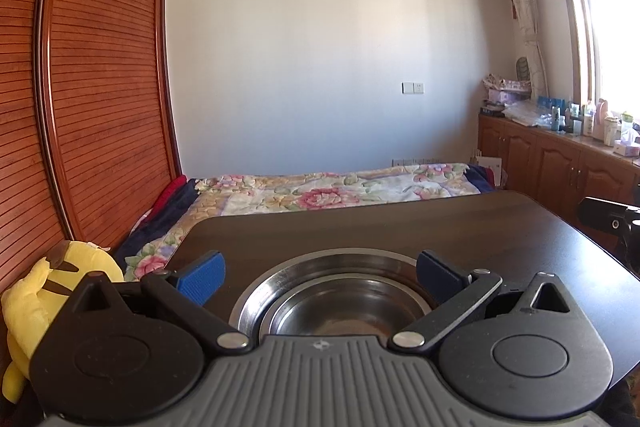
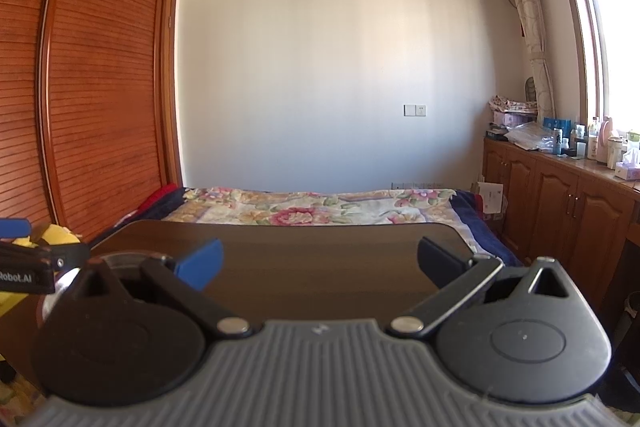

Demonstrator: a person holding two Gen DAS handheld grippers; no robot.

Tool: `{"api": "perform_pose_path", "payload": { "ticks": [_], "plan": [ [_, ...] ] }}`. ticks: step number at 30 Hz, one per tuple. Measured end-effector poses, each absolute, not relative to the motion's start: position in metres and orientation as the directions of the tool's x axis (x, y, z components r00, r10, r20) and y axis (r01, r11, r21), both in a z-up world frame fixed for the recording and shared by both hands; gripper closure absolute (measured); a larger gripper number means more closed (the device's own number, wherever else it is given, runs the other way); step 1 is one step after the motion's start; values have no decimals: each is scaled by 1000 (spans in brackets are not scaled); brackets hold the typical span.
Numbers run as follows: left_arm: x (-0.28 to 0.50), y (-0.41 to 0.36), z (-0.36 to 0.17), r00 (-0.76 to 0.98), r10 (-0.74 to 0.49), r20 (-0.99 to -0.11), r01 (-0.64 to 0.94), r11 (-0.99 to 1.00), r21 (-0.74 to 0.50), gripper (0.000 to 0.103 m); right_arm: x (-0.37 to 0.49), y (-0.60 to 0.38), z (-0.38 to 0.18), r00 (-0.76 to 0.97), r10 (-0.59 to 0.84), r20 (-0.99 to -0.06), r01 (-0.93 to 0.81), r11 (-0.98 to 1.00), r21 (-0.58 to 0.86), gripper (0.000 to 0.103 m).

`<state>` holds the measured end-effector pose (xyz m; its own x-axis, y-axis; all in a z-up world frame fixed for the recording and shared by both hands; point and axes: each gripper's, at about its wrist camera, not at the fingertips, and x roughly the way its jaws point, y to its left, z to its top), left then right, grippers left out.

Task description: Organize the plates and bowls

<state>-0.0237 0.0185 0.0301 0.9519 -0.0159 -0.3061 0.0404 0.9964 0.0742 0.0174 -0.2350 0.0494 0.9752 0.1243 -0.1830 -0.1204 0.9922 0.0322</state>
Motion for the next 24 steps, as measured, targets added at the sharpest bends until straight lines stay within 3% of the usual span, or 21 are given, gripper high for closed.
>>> {"api": "perform_pose_path", "payload": {
  "ticks": [24],
  "plan": [
    [-23, 18, 6, 946, -7, -325, 33, 997, 75, 0, 19, -234, 30, 977, 111, -180, -111, 994, 13, 0]
  ]
}}
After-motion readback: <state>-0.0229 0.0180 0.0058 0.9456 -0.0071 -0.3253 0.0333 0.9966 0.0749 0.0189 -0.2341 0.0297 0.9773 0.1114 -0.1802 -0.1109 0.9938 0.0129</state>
